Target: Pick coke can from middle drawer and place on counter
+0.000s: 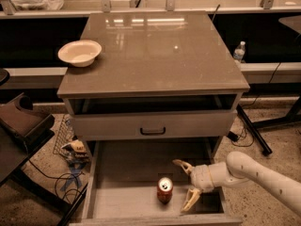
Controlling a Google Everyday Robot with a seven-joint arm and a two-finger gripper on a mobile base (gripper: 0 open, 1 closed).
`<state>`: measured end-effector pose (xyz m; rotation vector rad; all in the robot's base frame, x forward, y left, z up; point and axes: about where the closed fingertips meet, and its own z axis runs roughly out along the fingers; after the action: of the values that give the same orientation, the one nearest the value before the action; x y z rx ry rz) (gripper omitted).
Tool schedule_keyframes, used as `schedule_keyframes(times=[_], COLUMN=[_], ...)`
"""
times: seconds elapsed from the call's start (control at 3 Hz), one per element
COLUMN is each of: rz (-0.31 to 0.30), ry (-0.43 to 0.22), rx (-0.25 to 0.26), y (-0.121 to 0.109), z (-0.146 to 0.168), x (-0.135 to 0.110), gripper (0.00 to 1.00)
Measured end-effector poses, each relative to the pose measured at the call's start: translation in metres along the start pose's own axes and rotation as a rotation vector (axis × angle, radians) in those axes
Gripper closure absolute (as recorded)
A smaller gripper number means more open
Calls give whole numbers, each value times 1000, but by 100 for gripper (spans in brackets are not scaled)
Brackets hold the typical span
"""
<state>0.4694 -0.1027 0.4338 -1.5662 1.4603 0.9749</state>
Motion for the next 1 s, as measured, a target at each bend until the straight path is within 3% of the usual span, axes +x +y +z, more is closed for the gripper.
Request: schedule_keyframes(times=[0.33, 1.0], rz=[-10, -25], ry=[0, -5], rx=[-43, -91], y=[10, 16], z=[24, 50], x=[-7, -12], gripper=[2, 47])
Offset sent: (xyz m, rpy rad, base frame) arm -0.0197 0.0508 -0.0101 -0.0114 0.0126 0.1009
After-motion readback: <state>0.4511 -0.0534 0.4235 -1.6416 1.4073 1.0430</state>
